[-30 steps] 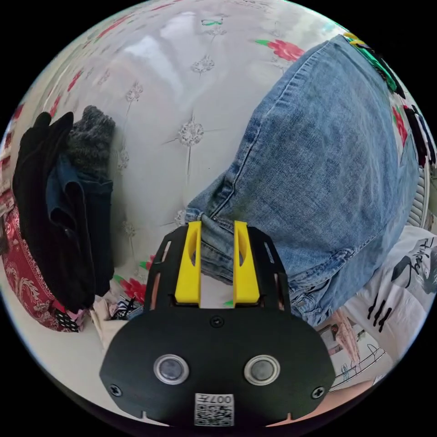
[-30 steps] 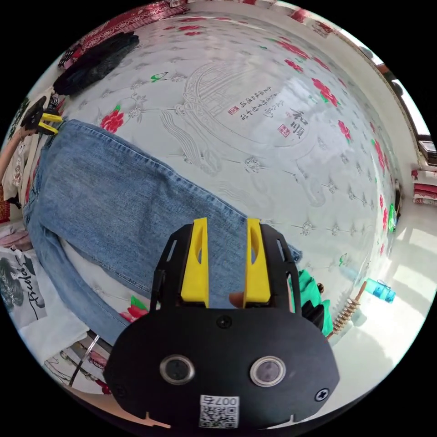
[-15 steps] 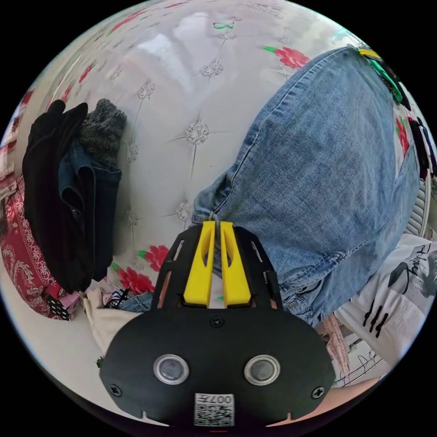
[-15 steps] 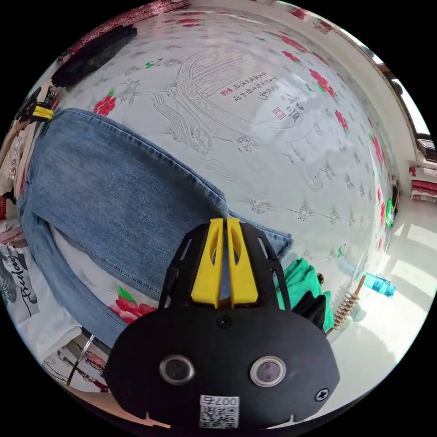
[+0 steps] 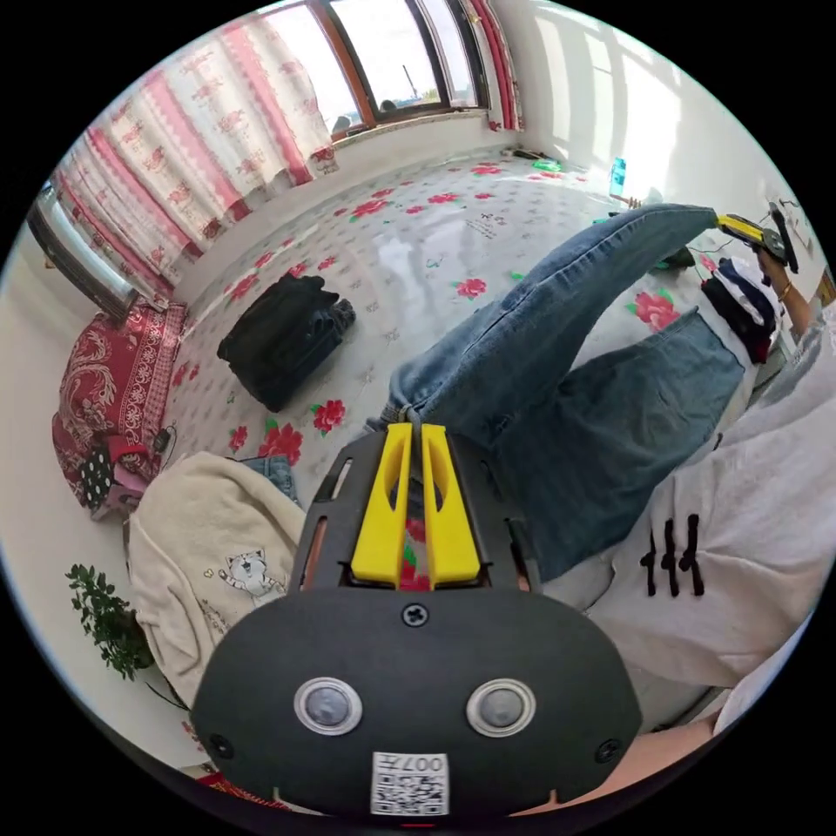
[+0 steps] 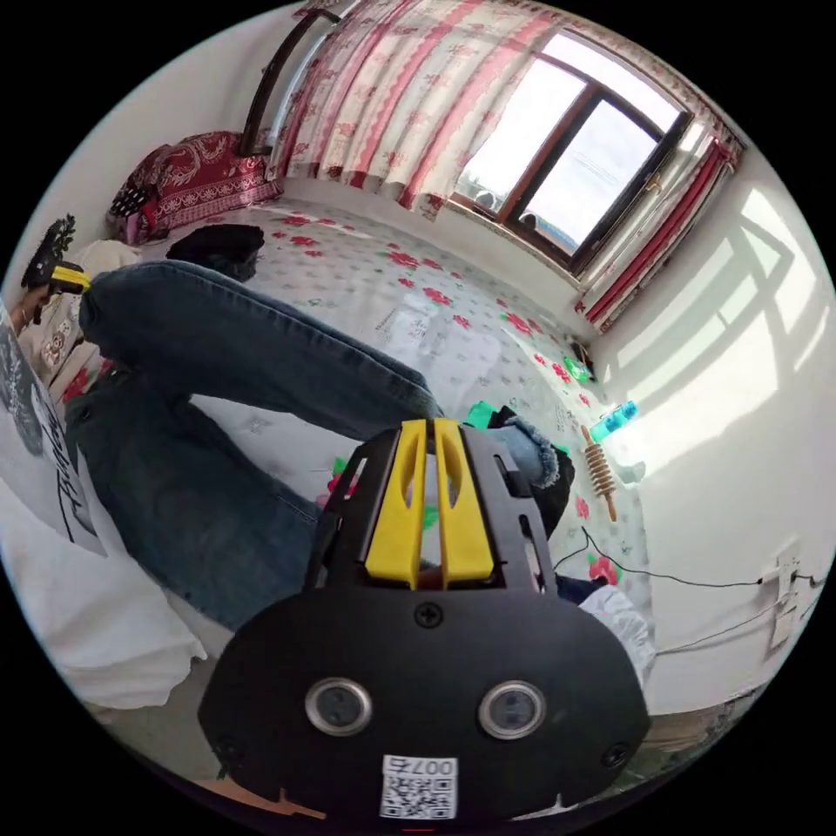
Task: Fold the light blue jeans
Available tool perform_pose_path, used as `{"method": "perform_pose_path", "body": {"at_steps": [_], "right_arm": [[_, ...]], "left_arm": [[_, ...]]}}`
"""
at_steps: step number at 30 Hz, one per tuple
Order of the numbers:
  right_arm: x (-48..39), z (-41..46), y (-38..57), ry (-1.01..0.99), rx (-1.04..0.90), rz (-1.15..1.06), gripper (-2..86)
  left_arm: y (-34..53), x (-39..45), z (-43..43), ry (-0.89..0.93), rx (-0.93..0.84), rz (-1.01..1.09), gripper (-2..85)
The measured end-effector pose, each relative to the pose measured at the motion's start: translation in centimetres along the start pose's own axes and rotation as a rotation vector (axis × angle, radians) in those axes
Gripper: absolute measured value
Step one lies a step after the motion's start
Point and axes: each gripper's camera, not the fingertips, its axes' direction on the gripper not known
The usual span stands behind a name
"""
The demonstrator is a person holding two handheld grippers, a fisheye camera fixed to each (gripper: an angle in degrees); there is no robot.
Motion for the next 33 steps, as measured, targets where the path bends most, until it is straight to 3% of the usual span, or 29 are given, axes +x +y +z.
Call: {"method": "perform_pose_path", "body": {"at_steps": [3,5,8,15,19,28,33], "right_arm": [[-1.8,1.1,10.2,-0.124,-0.164,0.146,-0.2],[-3.8,6.1,18.5,-0.262,-0.394,0.273,-0.2],[-6.4,10.7,25.7,-0.332,-0.617,0.296,-0.2],[-4.9,8.5,29.4,-0.347,-0.527,0.295,0.0],[-3.8,7.4,32.8,-0.392,-0.526,0.346,0.9],[3.8,5.1,39.7,-0.390,-0.225,0.872,7.7],[5.4,10.6,38.7,-0.262,-0.377,0.976,8.4]], "left_arm": [[8.1,4.5,4.1,0.093,-0.147,-0.073,-0.6],[12.1,6.9,8.5,0.157,-0.275,-0.128,-0.6],[15.4,9.1,12.3,0.153,-0.345,-0.161,-0.6],[15.8,9.1,10.5,0.114,-0.319,-0.113,-0.8],[17.7,9.1,10.0,0.129,-0.278,-0.240,-0.9],[20.7,9.3,6.4,0.074,-0.171,-0.457,-1.0],[20.3,8.8,6.2,0.102,-0.169,-0.519,-1.0]]}}
